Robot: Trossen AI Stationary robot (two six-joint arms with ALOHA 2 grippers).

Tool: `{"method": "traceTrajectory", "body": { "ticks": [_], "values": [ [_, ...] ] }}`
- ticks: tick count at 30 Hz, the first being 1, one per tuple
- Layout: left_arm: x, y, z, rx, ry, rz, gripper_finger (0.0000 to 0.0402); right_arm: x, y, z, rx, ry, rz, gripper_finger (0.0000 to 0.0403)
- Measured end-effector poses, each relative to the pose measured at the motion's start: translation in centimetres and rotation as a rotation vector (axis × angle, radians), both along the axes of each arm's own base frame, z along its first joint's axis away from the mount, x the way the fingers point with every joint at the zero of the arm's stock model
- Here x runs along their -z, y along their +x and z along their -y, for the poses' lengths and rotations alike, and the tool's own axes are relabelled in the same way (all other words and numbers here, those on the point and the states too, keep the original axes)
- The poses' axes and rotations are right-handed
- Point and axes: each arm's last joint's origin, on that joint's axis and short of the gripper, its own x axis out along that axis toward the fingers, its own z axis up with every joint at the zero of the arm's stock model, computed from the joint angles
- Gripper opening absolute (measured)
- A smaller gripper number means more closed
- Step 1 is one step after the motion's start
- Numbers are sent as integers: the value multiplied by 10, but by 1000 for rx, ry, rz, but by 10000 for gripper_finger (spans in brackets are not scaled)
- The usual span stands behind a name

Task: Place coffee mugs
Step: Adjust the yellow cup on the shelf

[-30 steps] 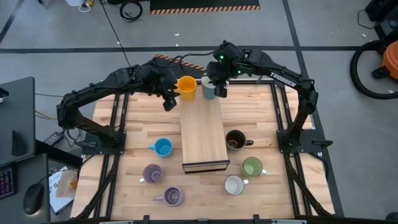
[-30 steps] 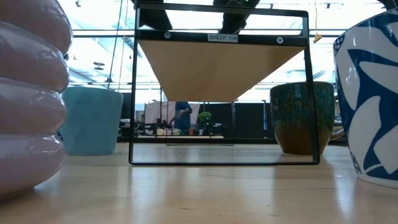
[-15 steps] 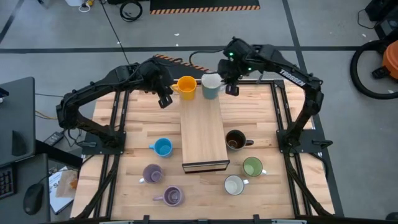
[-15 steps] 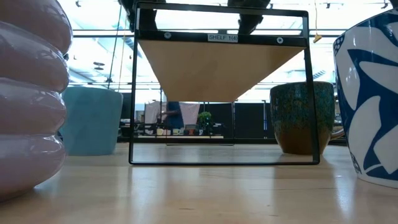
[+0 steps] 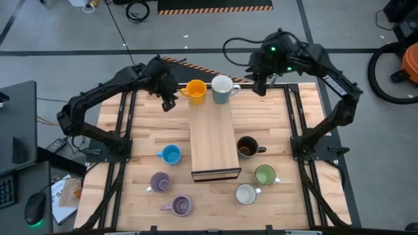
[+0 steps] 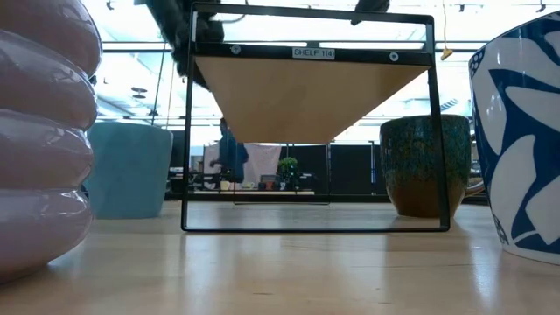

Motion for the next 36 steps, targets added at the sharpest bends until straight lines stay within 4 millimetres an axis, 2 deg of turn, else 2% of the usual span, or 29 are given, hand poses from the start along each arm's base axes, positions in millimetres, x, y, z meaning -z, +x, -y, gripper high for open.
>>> {"method": "traceTrajectory", "body": {
  "ticks": [6,12,16,25,36],
  "values": [
    [25,-1,-10,-31,-7,6,160,-10,-15,-8,24,-4,46,118],
    [42,-5,-21,-86,53,6,160,-11,-17,-9,47,17,57,118],
    [43,-6,-26,-174,135,-24,160,-10,-16,-8,51,22,54,118],
    [40,1,-23,-266,100,60,160,-10,-16,-8,56,27,57,118],
    [37,13,-12,-227,108,111,160,-10,-15,-8,56,24,63,118]
  ]
}}
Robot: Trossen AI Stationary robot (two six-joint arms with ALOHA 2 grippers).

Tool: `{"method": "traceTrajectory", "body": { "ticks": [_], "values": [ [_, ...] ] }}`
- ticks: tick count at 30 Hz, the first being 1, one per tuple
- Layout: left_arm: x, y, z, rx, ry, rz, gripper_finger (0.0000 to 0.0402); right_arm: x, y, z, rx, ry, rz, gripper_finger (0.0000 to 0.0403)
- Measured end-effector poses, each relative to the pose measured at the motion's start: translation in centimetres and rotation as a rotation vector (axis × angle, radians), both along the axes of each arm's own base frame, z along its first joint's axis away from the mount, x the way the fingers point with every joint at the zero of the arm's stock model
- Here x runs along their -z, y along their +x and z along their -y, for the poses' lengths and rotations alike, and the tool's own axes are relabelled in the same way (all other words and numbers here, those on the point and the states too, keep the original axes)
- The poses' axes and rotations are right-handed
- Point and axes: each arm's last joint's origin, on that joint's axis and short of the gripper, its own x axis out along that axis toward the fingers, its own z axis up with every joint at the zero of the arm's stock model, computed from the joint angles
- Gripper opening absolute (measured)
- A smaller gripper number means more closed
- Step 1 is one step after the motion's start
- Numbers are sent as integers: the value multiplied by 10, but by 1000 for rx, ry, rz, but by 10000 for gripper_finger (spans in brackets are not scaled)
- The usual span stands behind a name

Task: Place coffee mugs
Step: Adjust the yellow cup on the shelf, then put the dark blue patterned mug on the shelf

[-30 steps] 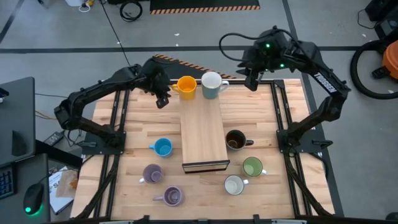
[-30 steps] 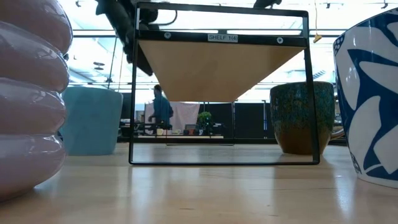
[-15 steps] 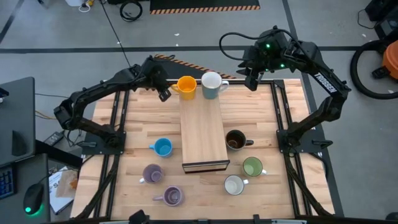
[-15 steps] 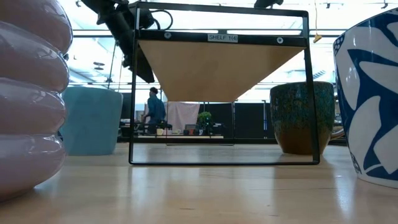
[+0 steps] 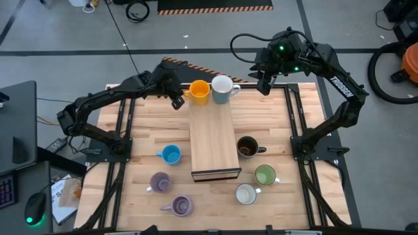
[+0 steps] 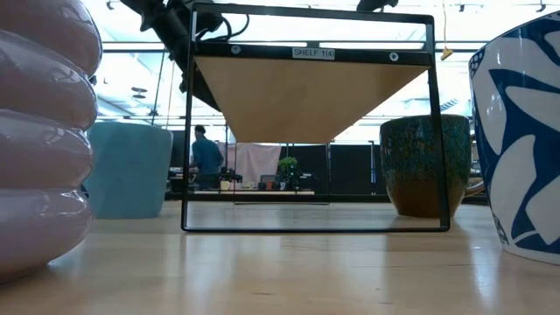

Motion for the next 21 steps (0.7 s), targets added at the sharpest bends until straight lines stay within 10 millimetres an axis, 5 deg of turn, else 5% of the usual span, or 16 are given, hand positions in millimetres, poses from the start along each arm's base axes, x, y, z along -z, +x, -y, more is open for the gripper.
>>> {"method": "traceTrajectory", "body": {
  "ticks": [14,21],
  "values": [
    [-1,-2,1,-10,24,-40,160,1,-1,-1,8,25,-7,118],
    [-40,-13,11,-6,76,28,160,6,-2,-6,11,83,-47,118]
  ]
}}
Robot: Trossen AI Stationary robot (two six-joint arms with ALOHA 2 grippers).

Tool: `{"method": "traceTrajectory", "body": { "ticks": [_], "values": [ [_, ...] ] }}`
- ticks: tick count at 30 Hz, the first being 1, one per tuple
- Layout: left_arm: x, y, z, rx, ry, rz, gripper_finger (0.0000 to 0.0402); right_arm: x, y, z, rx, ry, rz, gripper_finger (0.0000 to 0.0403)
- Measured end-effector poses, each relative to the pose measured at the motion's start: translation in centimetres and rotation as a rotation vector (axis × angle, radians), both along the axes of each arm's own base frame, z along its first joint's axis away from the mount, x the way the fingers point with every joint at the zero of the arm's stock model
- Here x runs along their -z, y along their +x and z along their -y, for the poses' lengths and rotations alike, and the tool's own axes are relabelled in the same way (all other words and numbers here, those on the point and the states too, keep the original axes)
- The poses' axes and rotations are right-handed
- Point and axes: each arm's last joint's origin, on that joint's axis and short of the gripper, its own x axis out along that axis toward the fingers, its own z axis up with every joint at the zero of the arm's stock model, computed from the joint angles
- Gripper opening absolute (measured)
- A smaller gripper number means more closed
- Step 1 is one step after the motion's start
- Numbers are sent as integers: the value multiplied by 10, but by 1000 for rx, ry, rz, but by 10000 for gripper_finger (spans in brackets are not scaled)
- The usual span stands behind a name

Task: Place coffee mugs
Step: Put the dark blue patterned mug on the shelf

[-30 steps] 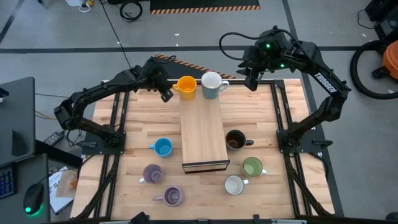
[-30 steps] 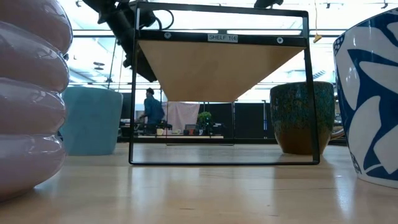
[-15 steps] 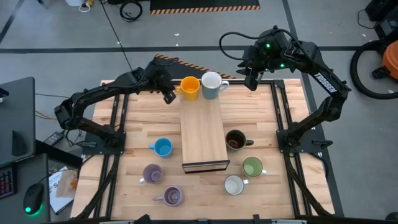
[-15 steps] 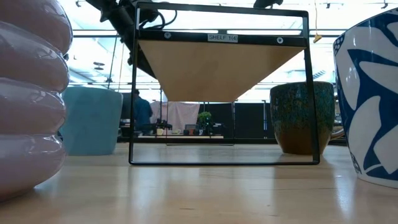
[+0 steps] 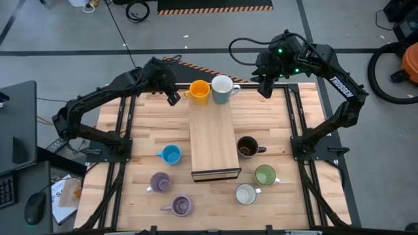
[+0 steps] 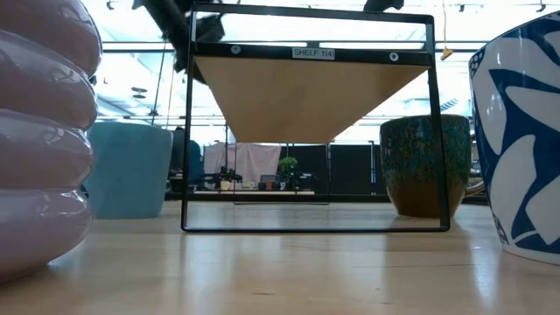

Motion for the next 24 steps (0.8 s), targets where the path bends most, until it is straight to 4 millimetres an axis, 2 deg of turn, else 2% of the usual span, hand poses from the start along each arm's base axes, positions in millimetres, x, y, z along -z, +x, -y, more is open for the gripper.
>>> {"method": "traceTrajectory", "body": {
  "ticks": [5,10,17,20,24],
  "values": [
    [-33,-3,12,25,26,57,160,2,4,-11,-52,11,-19,118],
    [-53,5,38,149,-33,93,160,5,6,-27,-112,37,-60,118],
    [-62,21,82,292,-279,230,160,5,13,-50,-200,59,-59,118],
    [-60,25,100,311,-359,231,160,5,15,-60,-225,76,-56,118],
    [-54,27,120,359,-357,160,160,5,18,-74,-226,103,-51,118]
  ]
}}
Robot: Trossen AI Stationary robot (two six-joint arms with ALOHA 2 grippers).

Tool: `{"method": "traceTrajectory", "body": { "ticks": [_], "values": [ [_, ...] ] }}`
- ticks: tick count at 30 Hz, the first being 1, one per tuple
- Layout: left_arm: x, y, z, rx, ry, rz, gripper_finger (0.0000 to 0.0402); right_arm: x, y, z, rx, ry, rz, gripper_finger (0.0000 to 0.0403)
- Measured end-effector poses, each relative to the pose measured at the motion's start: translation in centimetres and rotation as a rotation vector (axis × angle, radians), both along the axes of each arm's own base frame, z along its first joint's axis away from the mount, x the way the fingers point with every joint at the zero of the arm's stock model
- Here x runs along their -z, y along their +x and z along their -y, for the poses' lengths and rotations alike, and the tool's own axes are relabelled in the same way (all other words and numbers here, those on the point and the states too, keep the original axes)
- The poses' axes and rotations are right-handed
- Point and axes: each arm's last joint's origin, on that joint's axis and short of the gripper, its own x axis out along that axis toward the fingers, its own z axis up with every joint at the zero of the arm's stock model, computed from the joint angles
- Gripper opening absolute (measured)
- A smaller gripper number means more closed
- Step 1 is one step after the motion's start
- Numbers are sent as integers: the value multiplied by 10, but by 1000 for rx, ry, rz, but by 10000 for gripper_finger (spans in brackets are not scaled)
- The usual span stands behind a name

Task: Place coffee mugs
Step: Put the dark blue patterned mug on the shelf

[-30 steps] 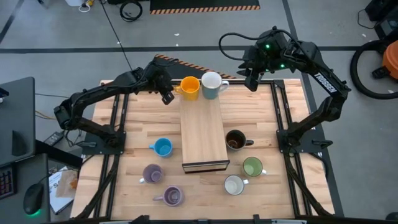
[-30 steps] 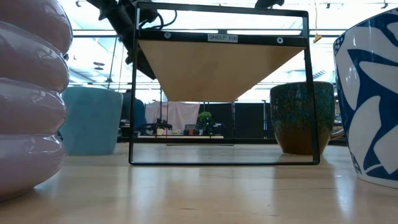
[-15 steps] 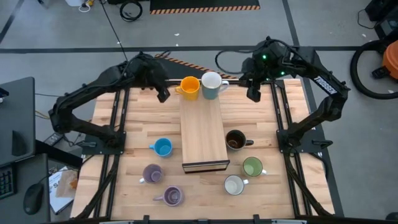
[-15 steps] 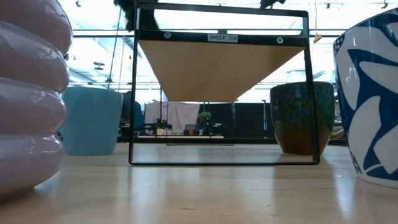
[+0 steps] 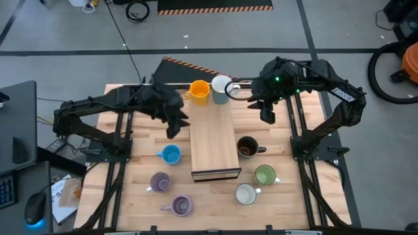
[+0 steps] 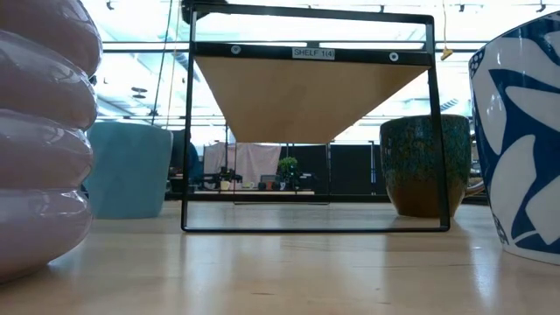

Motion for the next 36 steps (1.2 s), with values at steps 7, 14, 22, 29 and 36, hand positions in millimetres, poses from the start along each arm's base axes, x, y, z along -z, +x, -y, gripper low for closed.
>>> {"method": "traceTrajectory", "body": {
  "ticks": [7,14,22,29,36],
  "values": [
    [-3,-6,11,53,166,-18,157,20,15,-22,45,-20,-41,118],
    [-9,-14,13,136,192,13,142,52,24,-43,94,57,-150,118],
    [-9,-14,15,194,226,16,141,91,32,-69,58,69,-247,118],
    [12,-15,18,193,179,27,141,138,29,-95,-39,72,-368,118],
    [44,-20,28,171,103,34,141,173,22,-103,-22,111,-363,118]
  ]
}}
